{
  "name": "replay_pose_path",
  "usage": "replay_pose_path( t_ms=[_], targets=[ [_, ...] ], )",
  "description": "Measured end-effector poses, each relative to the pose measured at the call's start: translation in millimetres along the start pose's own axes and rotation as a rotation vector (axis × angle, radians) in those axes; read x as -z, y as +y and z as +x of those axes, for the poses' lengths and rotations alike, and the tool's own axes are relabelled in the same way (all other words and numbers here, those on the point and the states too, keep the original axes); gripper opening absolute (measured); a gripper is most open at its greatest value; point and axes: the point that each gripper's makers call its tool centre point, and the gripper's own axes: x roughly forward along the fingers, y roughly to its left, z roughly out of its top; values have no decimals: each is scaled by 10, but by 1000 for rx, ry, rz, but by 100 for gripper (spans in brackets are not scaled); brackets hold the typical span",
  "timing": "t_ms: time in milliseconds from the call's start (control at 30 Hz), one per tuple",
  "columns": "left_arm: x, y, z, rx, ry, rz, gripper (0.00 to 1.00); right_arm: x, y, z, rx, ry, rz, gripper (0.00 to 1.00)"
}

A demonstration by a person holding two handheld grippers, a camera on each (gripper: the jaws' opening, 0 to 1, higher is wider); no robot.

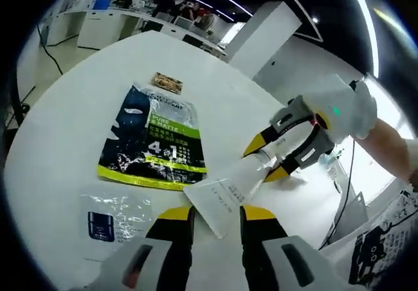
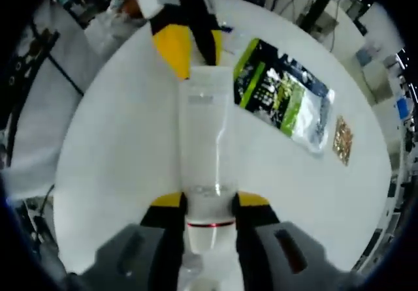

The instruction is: Arrange the skincare products in the storage area until every visible bottle or jar stands upright without overlapping.

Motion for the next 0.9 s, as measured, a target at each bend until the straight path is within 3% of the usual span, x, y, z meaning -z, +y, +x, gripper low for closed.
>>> replay_pose_path(
  t_ms=[67, 233, 300, 400, 467, 500, 533, 567, 600, 700, 733, 800, 833, 900],
  targets=[
    [5, -16, 13, 35, 14, -68, 26, -7, 12, -2, 3, -7, -25, 27],
    [-17, 20, 47, 49, 6, -88, 24, -17, 27, 1, 26, -38, -18, 27],
    [-5, -32, 69, 72, 3, -137, 24, -20, 38, -2, 47, -44, -16, 27],
    [23, -82, 94, 105, 29, -149, 24, -21, 32, -15, 85, -62, -11, 27],
    [-19, -126, 86, 119, -4, -103, 20, -16, 10, -36, 146, -75, 23, 27],
    [-129, -170, 50, 143, -68, -124, 16, -9, 6, -46, 173, -82, 37, 27],
    [-212, -199, 26, 163, -108, -172, 15, -32, -26, -76, 235, -129, 48, 27],
    [-191, -214, -3, 179, -74, -217, 15, -42, -26, -89, 258, -157, 47, 27],
    [-197, -206, -7, 173, -66, -193, 14, -23, -8, -102, 276, -165, 82, 27],
    [-389, -326, -69, 140, -120, -52, 8, -18, -64, -182, 407, -183, 132, 27],
    [-474, -385, -97, 147, -142, -44, 7, -21, -74, -210, 436, -191, 162, 27],
    [-627, -536, -158, 181, -168, -35, 6, -47, -123, -291, 513, -248, 248, 27],
    [-717, -625, -185, 207, -189, -7, 6, -82, -158, -347, 548, -313, 312, 27],
    [-884, -815, -222, 231, -222, 27, 6, -114, -181, -402, 575, -385, 401, 27]
  ],
)
